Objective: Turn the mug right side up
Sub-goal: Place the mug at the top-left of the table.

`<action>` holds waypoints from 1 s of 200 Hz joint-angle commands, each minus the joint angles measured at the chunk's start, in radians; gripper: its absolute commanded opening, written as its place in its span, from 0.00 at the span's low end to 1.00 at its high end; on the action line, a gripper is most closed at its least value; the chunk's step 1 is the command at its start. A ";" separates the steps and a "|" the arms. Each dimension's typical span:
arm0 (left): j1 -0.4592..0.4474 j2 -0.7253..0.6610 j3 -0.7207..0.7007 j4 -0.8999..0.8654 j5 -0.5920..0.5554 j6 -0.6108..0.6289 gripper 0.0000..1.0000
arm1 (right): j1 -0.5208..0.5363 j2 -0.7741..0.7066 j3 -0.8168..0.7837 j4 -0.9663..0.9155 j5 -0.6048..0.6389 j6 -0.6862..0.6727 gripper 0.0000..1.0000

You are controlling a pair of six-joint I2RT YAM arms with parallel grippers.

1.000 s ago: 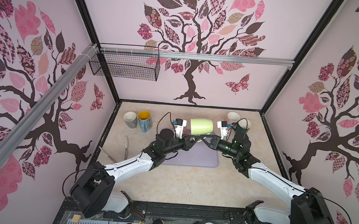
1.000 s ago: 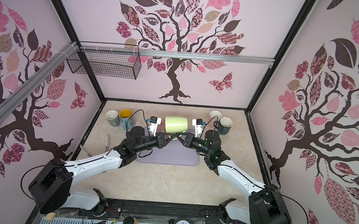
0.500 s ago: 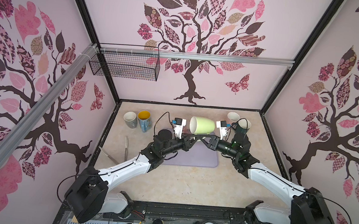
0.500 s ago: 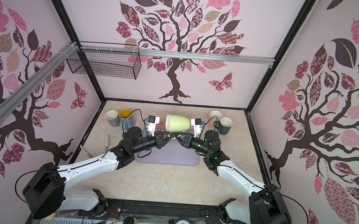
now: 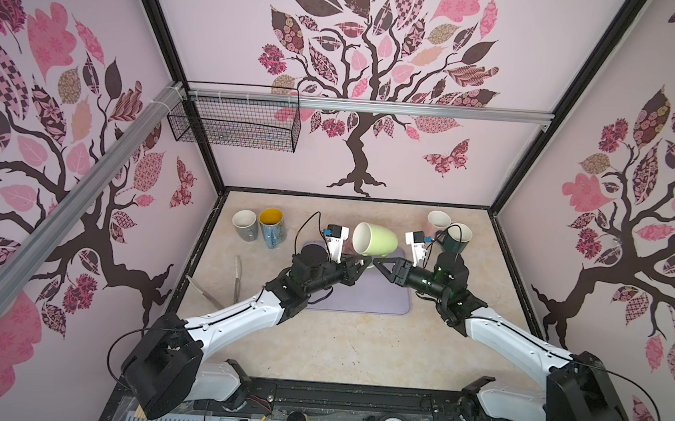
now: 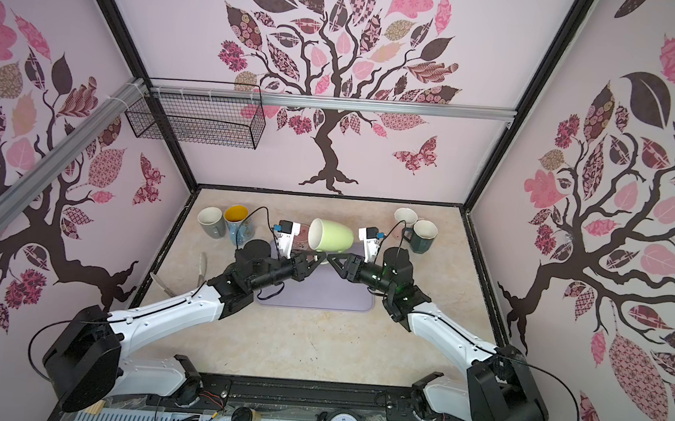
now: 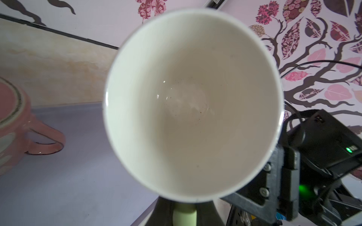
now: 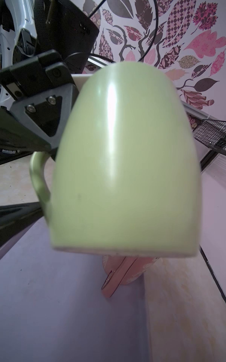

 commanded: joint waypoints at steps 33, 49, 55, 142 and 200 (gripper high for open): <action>-0.002 -0.016 0.052 -0.031 -0.075 0.076 0.00 | 0.009 -0.046 0.019 0.043 -0.012 -0.027 0.58; -0.002 -0.023 0.053 -0.049 -0.094 0.090 0.00 | 0.010 -0.054 0.017 0.024 -0.001 -0.040 0.65; -0.001 -0.026 0.054 -0.057 -0.103 0.096 0.00 | 0.010 -0.058 0.015 0.018 0.004 -0.045 0.68; 0.017 -0.057 0.050 -0.107 -0.178 0.121 0.00 | 0.009 -0.155 0.004 -0.083 0.080 -0.083 0.99; 0.086 -0.084 0.047 -0.164 -0.209 0.121 0.00 | 0.010 -0.236 -0.024 -0.184 0.188 -0.153 0.99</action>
